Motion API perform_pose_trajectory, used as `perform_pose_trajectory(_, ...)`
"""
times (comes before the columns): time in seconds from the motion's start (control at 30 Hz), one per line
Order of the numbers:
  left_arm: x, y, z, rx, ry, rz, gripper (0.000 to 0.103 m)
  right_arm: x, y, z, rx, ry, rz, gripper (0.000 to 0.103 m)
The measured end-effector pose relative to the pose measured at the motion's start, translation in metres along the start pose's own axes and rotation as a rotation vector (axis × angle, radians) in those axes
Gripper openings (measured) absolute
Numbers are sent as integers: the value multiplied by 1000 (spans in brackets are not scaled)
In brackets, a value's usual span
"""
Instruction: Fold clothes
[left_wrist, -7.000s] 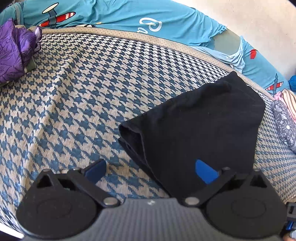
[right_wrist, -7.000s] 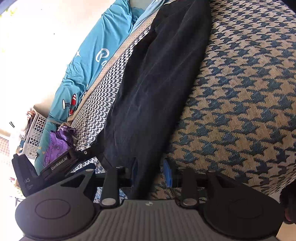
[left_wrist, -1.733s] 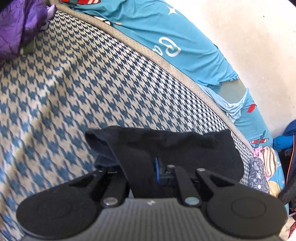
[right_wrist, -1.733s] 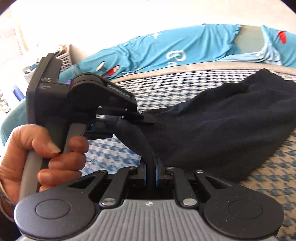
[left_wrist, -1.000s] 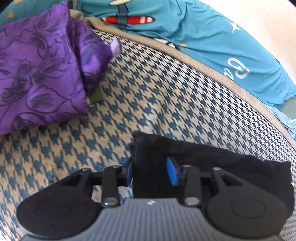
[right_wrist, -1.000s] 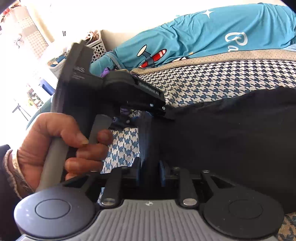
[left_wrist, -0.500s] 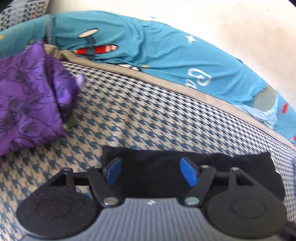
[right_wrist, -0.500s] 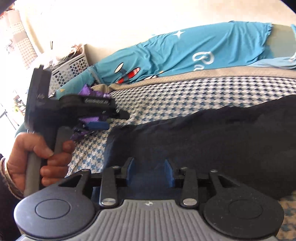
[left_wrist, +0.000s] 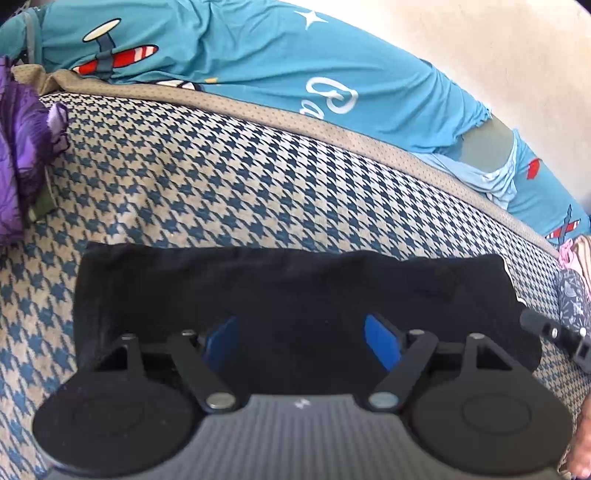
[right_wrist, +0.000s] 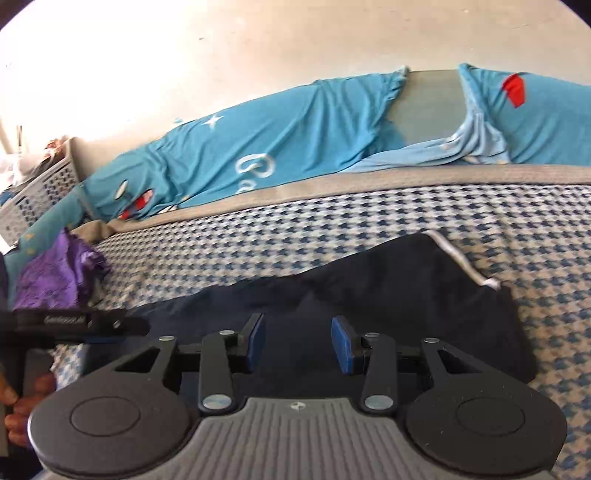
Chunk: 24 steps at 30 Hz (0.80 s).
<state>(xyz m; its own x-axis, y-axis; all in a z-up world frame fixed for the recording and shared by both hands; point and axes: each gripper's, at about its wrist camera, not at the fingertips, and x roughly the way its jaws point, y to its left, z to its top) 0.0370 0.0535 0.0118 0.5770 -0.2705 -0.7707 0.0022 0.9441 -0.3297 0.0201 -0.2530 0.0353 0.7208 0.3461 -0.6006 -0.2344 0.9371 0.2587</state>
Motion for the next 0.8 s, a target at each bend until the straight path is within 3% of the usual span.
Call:
perform_pose_trajectory(0.5, 23, -26, -8, 92, 46, -19, 81, 35, -62, 31, 0, -76, -190, 56)
perform_pose_trajectory(0.6, 26, -28, -8, 102, 48, -21, 84, 47, -70, 34, 0, -62, -182, 64)
perform_pose_trajectory(0.8, 31, -31, -8, 121, 54, -25, 87, 71, -76, 36, -43, -34, -197, 67)
